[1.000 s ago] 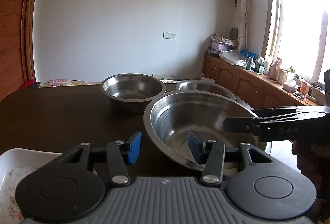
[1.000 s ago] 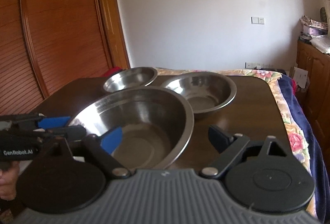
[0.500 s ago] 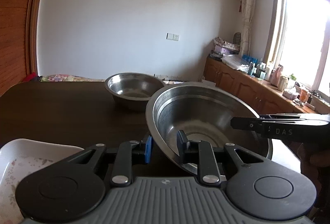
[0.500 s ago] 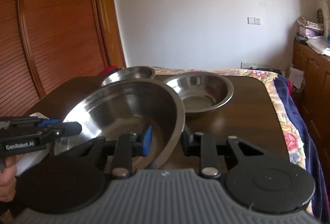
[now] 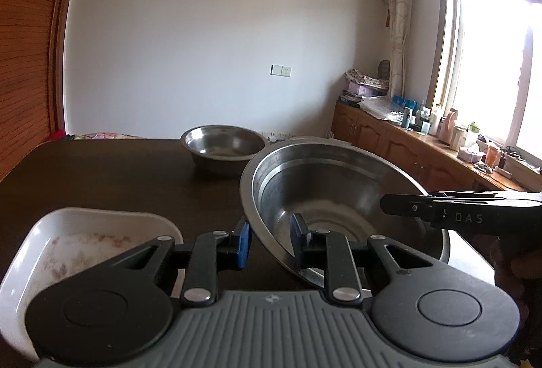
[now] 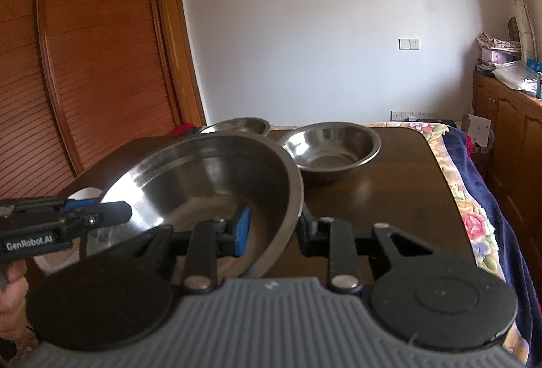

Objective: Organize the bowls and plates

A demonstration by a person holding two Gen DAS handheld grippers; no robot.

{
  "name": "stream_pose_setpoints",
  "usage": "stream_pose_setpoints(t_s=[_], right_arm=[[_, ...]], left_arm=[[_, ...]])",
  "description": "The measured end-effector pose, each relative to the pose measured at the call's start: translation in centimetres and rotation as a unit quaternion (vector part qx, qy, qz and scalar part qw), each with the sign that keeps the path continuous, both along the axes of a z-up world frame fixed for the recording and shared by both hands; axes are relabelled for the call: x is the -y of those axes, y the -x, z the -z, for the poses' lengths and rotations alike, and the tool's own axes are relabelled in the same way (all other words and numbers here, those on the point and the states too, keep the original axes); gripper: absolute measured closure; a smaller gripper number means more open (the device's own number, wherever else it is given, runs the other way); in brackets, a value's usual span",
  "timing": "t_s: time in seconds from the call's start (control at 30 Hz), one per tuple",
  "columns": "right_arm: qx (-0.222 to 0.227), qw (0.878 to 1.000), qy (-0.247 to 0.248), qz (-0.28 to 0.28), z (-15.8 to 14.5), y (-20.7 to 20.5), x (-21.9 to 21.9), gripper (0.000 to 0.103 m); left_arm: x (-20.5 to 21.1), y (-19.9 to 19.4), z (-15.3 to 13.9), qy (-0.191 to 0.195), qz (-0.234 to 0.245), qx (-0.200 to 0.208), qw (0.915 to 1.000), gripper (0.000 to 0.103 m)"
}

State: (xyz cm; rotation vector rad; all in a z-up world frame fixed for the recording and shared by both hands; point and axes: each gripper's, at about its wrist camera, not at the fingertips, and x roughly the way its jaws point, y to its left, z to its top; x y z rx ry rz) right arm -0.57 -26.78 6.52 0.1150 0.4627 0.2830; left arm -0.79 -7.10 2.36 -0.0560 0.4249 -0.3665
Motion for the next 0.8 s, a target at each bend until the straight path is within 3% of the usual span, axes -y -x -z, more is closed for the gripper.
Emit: stream_pose_setpoints(t_s=[0.37, 0.8], right_arm=[[-0.004, 1.0, -0.009, 0.002, 0.5, 0.9, -0.1, 0.072], [-0.008, 1.0, -0.01, 0.005, 1.7, 0.3, -0.5, 0.072]], left_arm=[[-0.1, 1.5, 0.3, -0.011, 0.003, 0.003, 0.9999, 0.055], [0.1, 0.3, 1.0, -0.016, 0.002, -0.011, 0.9998, 0.055]])
